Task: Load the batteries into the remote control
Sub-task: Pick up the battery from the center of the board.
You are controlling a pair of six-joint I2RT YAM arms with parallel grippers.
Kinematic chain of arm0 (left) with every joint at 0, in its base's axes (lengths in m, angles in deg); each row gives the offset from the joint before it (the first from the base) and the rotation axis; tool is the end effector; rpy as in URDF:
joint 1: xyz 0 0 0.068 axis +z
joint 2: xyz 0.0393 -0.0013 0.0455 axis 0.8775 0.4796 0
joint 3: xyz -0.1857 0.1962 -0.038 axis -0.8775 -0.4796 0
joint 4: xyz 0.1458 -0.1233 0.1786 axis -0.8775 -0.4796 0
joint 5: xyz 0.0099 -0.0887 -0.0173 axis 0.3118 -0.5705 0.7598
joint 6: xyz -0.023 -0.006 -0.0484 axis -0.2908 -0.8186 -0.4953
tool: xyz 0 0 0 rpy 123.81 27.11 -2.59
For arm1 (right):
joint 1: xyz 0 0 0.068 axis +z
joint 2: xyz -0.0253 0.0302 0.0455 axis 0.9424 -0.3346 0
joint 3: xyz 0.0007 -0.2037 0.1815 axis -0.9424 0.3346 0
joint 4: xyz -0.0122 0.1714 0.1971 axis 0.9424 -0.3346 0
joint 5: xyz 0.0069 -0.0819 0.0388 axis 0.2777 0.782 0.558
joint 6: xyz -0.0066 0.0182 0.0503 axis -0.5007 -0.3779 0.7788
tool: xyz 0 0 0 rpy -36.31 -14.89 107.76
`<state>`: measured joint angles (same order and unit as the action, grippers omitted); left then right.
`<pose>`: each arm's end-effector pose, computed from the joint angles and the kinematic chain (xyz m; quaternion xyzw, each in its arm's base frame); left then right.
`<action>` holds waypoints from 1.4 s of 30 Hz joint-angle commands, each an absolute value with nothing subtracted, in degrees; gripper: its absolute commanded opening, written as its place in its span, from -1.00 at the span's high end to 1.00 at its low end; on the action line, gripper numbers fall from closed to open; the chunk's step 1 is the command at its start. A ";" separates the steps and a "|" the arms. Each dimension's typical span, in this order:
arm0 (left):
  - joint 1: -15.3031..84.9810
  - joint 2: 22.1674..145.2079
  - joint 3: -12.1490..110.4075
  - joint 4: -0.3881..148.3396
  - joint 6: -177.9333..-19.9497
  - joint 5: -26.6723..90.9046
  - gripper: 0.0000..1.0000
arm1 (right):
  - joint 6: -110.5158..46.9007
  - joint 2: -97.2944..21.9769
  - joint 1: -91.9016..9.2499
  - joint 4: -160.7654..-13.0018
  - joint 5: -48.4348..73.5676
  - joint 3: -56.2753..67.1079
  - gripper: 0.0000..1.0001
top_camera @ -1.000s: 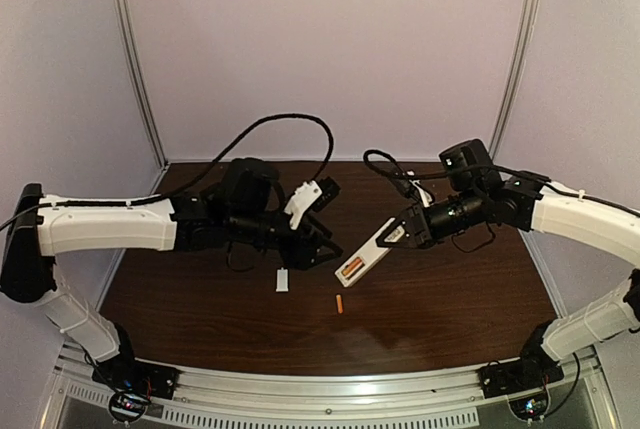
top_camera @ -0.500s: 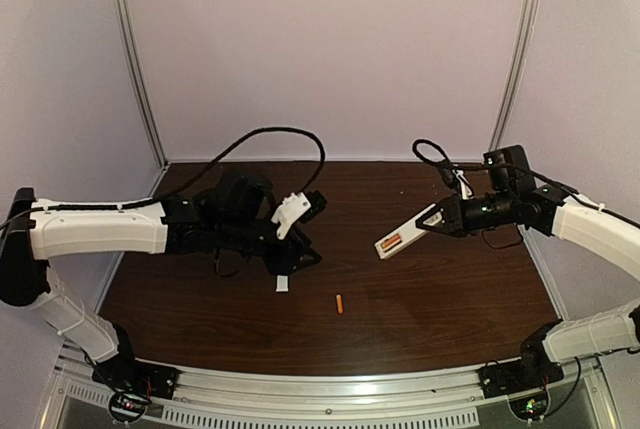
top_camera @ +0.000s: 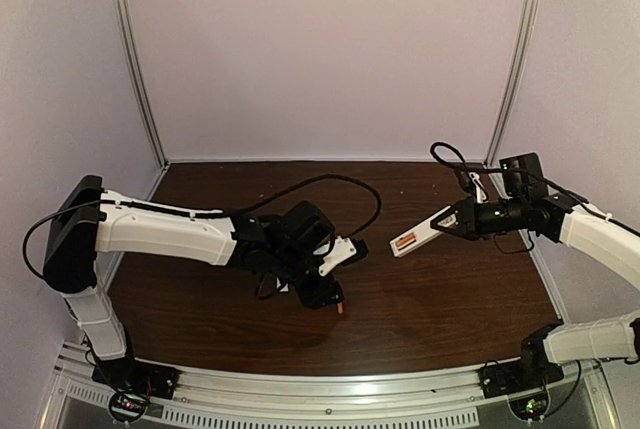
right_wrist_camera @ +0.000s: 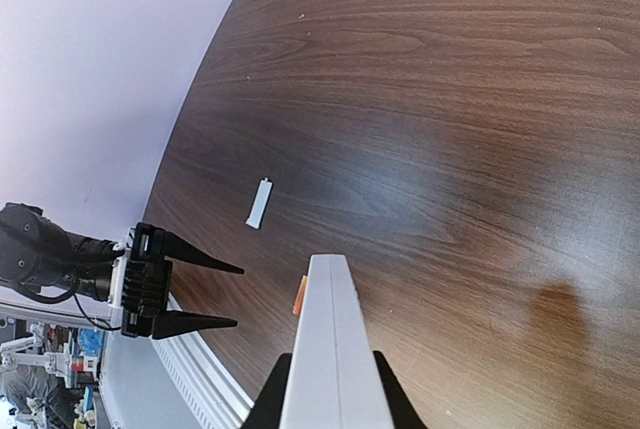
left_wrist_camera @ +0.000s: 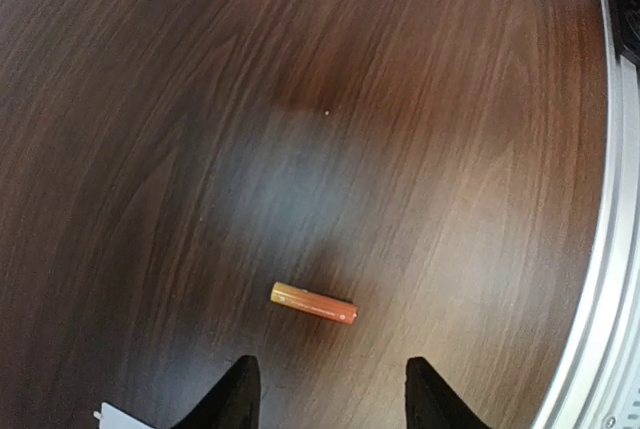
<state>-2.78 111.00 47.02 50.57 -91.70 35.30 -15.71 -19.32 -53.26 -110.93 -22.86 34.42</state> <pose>0.1635 -0.3443 0.2008 0.4853 0.8168 -0.2087 0.2318 0.2096 0.0904 0.2726 -0.1106 0.8522 0.4463 0.2496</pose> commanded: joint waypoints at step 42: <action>-9.01 128.33 59.87 40.17 -133.20 54.50 0.33 | -15.31 -16.67 -56.70 -111.25 -26.74 35.00 1.00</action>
